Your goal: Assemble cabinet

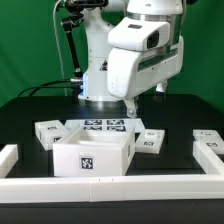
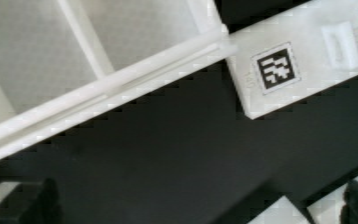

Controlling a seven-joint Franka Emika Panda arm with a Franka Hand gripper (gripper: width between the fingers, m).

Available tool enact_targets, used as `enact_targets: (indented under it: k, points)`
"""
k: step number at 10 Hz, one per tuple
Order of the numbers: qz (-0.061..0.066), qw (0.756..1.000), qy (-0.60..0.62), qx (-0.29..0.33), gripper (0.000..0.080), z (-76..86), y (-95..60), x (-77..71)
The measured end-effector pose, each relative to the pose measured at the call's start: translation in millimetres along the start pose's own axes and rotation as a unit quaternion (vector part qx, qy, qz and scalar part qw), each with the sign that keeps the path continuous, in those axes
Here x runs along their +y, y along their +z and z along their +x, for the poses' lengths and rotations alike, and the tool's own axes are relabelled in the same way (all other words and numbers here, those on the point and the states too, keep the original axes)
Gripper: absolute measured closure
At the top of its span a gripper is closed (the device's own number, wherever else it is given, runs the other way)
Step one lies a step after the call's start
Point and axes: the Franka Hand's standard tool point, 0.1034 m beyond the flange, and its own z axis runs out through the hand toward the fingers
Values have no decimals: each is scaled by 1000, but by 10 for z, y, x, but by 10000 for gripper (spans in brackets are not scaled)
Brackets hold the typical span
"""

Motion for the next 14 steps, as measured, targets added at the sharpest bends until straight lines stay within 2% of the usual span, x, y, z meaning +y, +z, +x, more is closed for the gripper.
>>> enact_targets:
  k: [5, 6, 9, 11, 14]
  points:
    - [4, 1000, 0, -4, 3, 0, 6, -4]
    - [-1, 1000, -15, 2, 3, -4, 12, -1]
    - [-44, 989, -133, 39, 3, -268, 109, -66]
    - [-47, 984, -170, 41, 3, -476, 268, -60]
    - [-46, 984, -168, 41, 3, -503, 302, -57]
